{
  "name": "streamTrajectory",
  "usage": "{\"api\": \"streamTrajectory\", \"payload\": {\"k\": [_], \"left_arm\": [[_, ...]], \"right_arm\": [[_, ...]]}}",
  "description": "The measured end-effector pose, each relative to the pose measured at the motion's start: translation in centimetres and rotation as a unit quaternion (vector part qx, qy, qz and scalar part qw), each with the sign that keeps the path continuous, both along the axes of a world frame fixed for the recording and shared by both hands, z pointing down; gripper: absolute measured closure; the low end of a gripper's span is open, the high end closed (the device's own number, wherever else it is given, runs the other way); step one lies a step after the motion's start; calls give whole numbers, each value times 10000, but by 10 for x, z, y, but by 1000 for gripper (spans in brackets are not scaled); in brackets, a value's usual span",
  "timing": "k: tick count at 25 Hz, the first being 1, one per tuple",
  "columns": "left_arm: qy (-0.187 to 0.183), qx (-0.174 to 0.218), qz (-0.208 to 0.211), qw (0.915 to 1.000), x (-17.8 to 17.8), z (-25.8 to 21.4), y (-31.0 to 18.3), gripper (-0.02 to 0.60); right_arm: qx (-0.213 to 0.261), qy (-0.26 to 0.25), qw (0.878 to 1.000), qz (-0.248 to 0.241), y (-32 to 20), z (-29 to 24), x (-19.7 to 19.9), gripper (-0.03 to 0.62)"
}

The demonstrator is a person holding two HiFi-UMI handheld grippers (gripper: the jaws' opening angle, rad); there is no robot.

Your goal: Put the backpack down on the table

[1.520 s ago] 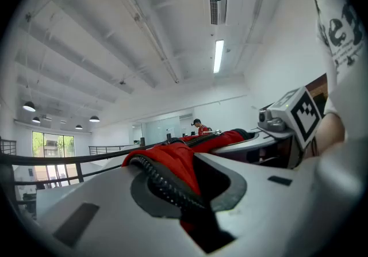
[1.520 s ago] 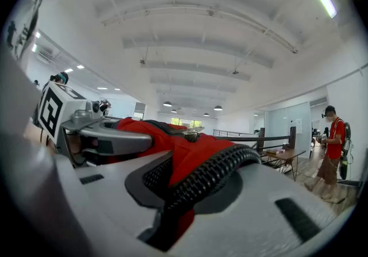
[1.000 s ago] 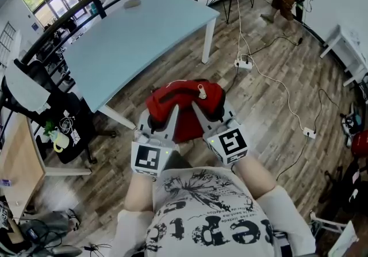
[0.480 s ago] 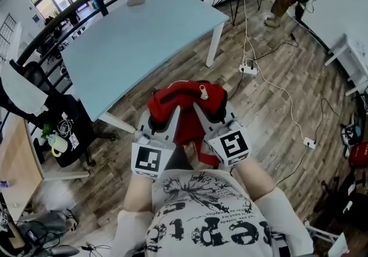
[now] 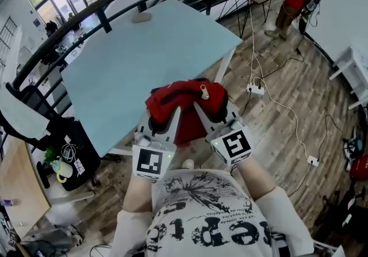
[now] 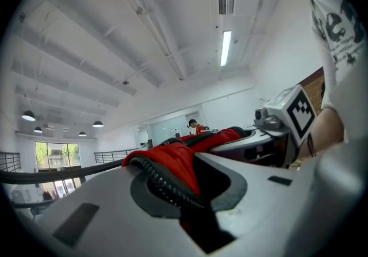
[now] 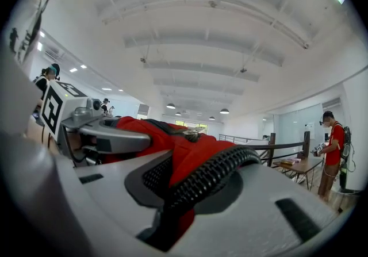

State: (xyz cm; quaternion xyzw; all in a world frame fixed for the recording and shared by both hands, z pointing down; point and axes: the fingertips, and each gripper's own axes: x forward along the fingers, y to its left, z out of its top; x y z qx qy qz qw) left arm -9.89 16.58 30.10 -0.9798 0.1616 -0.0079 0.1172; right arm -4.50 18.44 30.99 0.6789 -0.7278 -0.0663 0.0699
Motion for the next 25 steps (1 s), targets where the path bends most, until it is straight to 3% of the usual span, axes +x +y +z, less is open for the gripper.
{"api": "streamTrajectory", "payload": {"k": [8,15,21,25], "left_arm": [[1,-245,-240,9994,26,-2,-99,515],[-129,-183,-642,9977,47,10,-154,512],[-140,49,-1236,9922,84,18,-209,512],[-92,-221,-1838,9827,116,7,-244,512]], "right_arm": [[-45,-41,9999,-159,-101,-3,26,520],[-167,-174,9976,-654,-163,9,46,520],[-191,-152,9913,-1296,-223,13,85,519],[-79,-116,9837,-1791,-266,7,118,519]]}}
